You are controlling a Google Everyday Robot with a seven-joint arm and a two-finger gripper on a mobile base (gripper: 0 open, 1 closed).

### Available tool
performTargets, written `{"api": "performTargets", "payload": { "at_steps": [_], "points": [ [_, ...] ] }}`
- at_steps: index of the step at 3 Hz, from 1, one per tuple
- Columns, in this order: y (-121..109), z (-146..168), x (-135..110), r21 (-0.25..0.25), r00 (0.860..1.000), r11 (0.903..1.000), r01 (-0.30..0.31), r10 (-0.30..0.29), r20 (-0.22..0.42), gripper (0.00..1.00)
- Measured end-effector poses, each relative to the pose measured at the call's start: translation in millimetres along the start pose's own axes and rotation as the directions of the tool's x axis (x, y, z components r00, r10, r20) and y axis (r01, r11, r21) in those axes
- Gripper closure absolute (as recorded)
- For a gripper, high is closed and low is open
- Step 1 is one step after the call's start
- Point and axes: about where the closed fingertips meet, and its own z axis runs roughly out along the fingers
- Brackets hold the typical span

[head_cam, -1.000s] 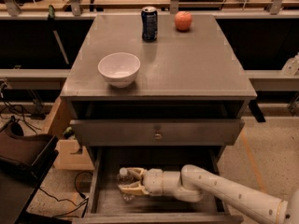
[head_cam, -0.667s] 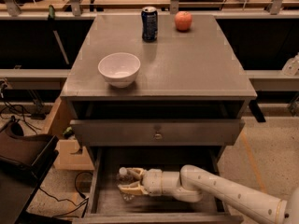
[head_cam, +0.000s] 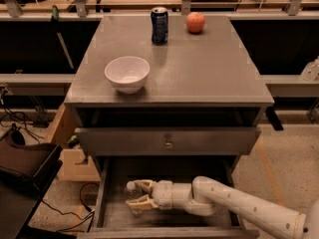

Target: Place water bottle into middle drawer

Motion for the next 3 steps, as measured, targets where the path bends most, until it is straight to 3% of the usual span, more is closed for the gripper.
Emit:
{"api": "performTargets", "payload": {
  "at_steps": [1, 2, 3],
  "points": [
    [0.9, 1.6, -0.5, -0.003, 1.0, 1.0, 0.0, 0.0, 0.001, 0.12],
    [1.8, 3.0, -0.9, -0.006, 1.0, 1.0, 0.0, 0.0, 0.002, 0.0],
    [1.8, 3.1, -0.9, -0.006, 1.0, 1.0, 0.0, 0.0, 0.002, 0.0]
  ]
}}
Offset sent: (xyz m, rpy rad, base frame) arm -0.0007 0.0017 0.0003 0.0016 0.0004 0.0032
